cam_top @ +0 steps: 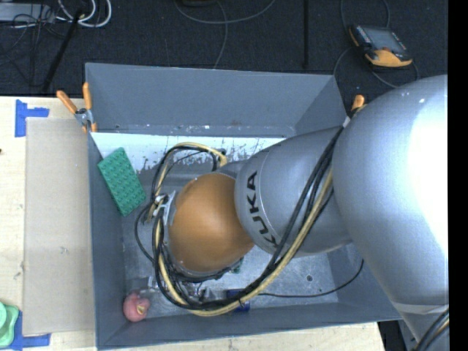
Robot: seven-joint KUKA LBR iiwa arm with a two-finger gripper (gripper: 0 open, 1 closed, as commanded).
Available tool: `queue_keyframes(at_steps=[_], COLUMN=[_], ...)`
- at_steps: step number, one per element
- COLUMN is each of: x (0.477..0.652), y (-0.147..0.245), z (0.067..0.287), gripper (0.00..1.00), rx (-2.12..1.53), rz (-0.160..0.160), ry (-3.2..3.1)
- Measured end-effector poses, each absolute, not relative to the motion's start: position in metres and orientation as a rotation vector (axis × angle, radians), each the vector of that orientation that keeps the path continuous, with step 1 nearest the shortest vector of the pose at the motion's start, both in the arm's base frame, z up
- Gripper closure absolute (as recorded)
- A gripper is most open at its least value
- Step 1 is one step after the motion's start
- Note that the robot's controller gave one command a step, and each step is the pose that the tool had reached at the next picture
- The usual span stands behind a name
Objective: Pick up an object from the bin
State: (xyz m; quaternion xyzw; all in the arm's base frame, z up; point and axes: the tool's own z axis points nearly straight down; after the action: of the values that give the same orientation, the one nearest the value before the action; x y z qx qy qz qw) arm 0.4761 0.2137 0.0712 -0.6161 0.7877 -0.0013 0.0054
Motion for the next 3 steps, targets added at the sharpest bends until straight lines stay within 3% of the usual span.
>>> queue_keyframes(at_steps=[1,2,3], x=[0.474,0.509,0.566], y=[0.213,0.237,0.243], z=[0.07,0.21,0.155], gripper=[1.0,1.0,1.0], rx=[-1.935,-2.23,-2.534], rz=[0.0,-0.001,0.005], ry=[2.472,2.202,1.858])
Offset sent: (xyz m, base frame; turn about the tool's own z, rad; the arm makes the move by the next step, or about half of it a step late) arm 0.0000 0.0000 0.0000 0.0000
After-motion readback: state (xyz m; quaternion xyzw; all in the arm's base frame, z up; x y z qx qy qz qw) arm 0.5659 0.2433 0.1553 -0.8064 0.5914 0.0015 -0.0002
